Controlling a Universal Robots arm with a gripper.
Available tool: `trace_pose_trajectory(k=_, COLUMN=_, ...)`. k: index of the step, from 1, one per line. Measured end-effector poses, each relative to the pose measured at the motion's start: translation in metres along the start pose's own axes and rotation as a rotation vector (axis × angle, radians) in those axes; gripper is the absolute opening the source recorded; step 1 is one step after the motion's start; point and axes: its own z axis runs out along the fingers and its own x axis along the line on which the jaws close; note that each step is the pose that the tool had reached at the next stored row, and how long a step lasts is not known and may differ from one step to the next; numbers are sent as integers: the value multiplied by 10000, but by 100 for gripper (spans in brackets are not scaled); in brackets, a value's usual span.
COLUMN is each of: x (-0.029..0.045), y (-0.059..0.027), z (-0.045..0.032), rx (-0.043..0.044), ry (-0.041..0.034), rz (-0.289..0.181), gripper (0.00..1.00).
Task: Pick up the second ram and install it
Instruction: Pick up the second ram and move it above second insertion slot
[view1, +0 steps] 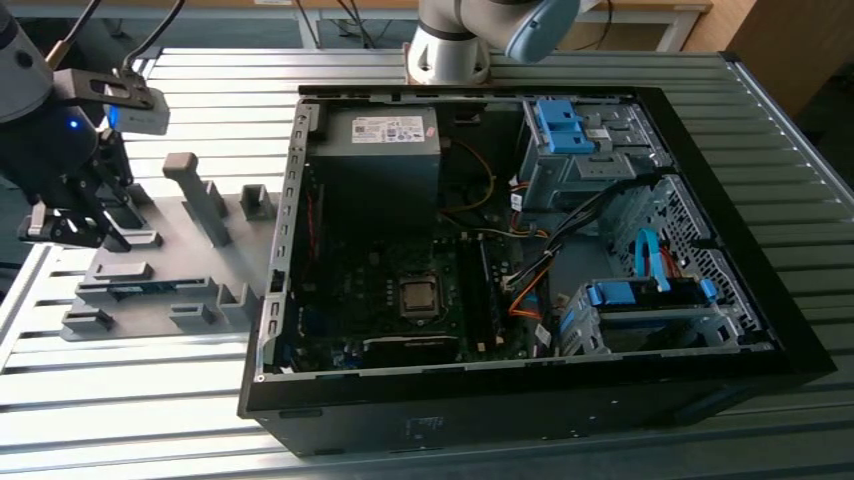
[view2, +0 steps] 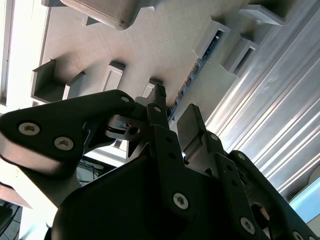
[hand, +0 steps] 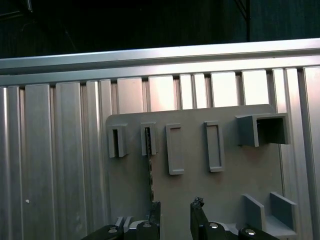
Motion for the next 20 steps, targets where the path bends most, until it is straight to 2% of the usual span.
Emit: trace_pose_trajectory(k=20, x=1, y=0, z=37, rx=0, ry=0, rz=0, gripper=37)
